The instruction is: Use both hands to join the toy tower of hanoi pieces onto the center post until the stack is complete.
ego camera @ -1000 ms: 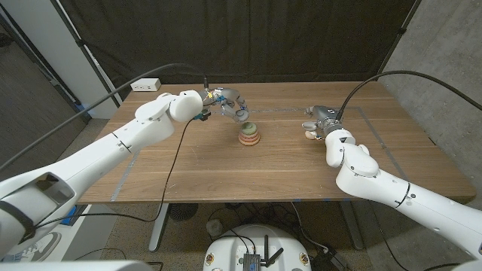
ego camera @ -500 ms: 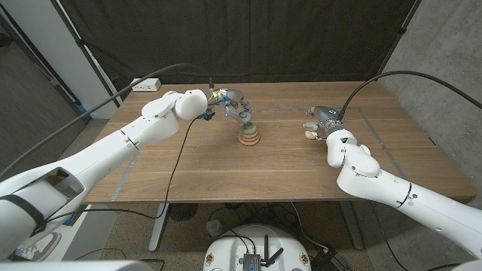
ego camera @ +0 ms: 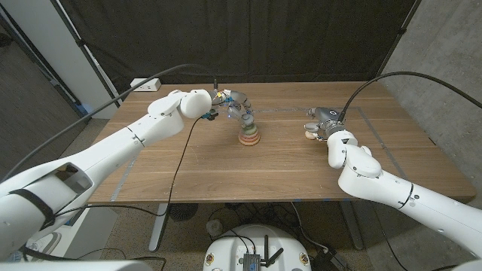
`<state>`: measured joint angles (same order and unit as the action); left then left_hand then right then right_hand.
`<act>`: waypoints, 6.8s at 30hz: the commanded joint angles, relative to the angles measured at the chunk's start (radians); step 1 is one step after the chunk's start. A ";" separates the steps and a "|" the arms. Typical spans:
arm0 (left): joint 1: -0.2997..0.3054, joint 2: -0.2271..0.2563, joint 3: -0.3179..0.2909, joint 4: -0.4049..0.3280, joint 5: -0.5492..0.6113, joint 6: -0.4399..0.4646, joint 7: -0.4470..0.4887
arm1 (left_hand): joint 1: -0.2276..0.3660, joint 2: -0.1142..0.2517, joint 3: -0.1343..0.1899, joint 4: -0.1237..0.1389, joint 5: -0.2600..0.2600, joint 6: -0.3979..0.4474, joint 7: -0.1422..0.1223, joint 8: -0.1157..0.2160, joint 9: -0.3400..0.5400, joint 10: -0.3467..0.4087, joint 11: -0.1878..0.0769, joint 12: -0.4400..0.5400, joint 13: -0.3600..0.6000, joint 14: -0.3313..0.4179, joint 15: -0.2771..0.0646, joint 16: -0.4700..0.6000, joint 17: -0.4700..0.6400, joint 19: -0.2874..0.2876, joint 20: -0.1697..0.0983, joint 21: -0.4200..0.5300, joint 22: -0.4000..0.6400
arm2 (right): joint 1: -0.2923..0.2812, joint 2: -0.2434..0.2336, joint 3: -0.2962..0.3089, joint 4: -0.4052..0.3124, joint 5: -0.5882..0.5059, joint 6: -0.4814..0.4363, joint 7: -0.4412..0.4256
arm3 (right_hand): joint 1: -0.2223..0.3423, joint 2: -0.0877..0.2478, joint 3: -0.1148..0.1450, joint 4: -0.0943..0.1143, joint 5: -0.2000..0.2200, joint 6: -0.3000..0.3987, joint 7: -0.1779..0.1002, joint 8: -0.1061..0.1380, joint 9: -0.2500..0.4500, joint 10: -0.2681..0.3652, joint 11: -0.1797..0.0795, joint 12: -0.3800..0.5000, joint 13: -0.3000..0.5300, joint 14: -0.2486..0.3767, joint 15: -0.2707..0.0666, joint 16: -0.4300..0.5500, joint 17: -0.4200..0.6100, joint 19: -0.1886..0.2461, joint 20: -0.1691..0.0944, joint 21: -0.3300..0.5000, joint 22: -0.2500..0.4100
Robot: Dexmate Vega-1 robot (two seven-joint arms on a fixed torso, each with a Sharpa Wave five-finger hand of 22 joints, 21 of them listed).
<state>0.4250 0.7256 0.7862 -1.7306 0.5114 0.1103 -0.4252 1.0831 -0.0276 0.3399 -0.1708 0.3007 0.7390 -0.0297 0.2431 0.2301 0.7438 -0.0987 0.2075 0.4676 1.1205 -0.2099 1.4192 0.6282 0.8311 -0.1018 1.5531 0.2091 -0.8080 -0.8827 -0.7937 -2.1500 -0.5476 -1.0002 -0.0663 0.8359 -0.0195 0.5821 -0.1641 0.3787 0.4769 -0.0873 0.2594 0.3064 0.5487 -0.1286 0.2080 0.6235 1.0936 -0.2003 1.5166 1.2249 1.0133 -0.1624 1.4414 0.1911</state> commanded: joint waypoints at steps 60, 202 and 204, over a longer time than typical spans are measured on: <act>-0.033 -0.036 0.065 0.062 0.009 0.015 -0.025 | -0.038 -0.014 -0.020 0.020 0.003 -0.071 0.000 -0.041 0.006 -0.004 -0.065 -0.021 0.012 0.009 -0.010 -0.037 -0.003 0.010 -0.107 -0.002 -0.004 | -0.014 -0.019 0.012 -0.010 0.047 0.011 -0.039 | -0.004 0.005 0.008 0.001 0.009 0.008 -0.008 0.000 0.004 0.012 -0.001 0.002 0.005 0.008 -0.017 0.006 0.005 0.009 -0.059 -0.005 0.002; 0.606 0.227 -0.311 -0.303 -0.154 0.378 0.689 | -0.093 -0.008 -0.049 0.017 0.009 -0.196 0.020 -0.016 -0.011 -0.133 -0.039 0.009 0.013 0.013 -0.010 -0.092 -0.039 0.000 -0.107 -0.024 -0.017 | -0.017 -0.011 0.022 0.001 0.013 0.054 -0.018 | -0.015 -0.010 0.010 0.000 0.012 0.008 0.020 -0.015 0.006 -0.037 0.013 -0.016 -0.013 0.005 -0.017 0.007 0.004 0.009 -0.059 -0.004 0.003; 0.610 0.226 -0.313 -0.300 -0.158 0.375 0.697 | -0.093 -0.007 -0.049 0.017 0.009 -0.195 0.020 -0.016 -0.011 -0.131 -0.040 0.010 0.013 0.015 -0.010 -0.091 -0.037 0.000 -0.107 -0.024 -0.017 | -0.014 -0.009 0.019 0.002 0.010 0.051 -0.013 | -0.015 -0.010 0.010 0.000 0.012 0.007 0.019 -0.015 0.005 -0.040 0.015 -0.016 -0.013 0.005 -0.017 0.007 0.004 0.007 -0.059 -0.006 0.002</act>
<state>1.0205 0.9452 0.4779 -2.0275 0.3581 0.4772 0.2479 0.9925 -0.0392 0.2843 -0.1574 0.3040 0.5355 -0.0121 0.2202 0.2163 0.6041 -0.1379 0.2155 0.4773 1.1377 -0.2178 1.3263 0.5865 0.8378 -0.1021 1.5273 0.1909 -0.8361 -0.8969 -0.7569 -2.1493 -0.5206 -0.9305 -0.1000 0.8267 -0.0234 0.5848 -0.1613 0.3842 0.4872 -0.0694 0.2476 0.3106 0.5143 -0.1162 0.1921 0.6092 1.1010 -0.2001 1.5206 1.2266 1.0207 -0.1625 1.4414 0.1921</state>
